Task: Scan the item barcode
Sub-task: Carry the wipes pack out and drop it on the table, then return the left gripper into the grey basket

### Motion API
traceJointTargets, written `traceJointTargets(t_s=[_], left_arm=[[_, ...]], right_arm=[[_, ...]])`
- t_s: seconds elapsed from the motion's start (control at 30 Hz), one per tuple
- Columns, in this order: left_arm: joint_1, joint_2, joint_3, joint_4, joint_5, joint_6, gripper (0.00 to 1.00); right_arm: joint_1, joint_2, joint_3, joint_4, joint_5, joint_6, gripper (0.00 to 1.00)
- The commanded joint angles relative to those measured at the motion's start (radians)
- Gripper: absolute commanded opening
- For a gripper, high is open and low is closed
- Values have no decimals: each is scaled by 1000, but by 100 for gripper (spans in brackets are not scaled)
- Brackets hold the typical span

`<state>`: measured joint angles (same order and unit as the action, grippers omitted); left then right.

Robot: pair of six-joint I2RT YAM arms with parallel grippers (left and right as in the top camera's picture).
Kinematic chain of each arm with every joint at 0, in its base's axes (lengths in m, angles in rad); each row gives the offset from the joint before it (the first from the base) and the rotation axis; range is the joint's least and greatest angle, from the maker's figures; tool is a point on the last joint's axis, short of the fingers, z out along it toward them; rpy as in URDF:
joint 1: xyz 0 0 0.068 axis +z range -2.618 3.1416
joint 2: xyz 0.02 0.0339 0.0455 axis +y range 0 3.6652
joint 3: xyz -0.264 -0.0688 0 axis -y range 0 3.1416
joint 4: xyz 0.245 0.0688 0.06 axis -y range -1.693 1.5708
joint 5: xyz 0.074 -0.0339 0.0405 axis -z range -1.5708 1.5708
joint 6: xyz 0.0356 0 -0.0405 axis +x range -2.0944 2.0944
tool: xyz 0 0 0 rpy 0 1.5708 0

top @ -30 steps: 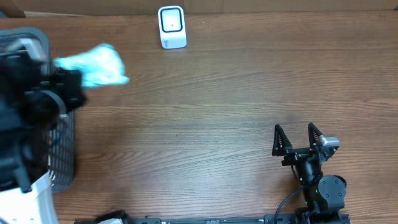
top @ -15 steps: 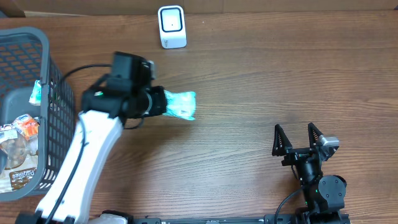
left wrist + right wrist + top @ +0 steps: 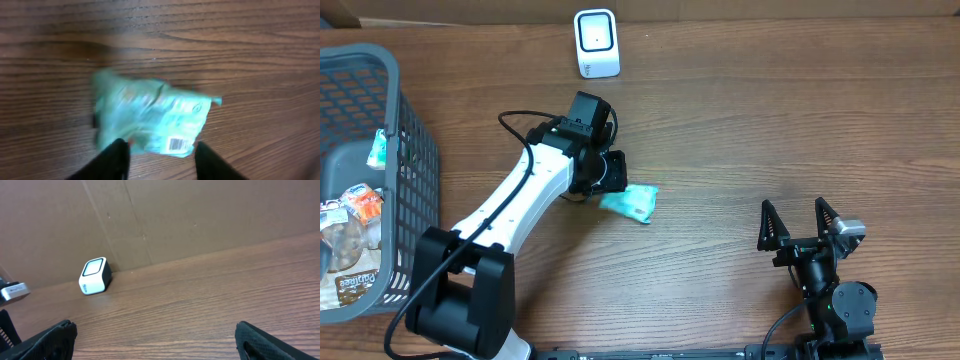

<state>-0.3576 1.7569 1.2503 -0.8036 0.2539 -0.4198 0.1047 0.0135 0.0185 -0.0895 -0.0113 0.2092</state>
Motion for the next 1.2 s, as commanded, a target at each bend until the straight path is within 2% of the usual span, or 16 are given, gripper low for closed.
traceJointTargets(t_s=[0.0,0.2,0.3,0.47,0.63,0.8,0.93,1.17], left_arm=[[12,-44,55,-22,-26,32,56],[12,-127,185,-155,-162,59,66],[11,-169,245,-212,-214,65,67],[11,-226,296,-248,-265,65,70],[11,-271,303,-253,-313,66,80],[35,-306,344,-283,-316,81,89],[81,-308,460,-380,-306,95,96],[167,-308,605,-518,-306,133,97]], right_arm=[[-4,-11,-11,5,2,-1,100],[-4,-11,-11,5,2,-1,100],[-4,-11,-11,5,2,-1,100],[-4,-11,-11,5,2,-1,100],[-4,-11,-11,5,2,-1,100],[-4,-11,-11,5,2,-1,100],[-4,-11,-11,5,2,-1,100],[-4,-11,-11,5,2,-1,100]])
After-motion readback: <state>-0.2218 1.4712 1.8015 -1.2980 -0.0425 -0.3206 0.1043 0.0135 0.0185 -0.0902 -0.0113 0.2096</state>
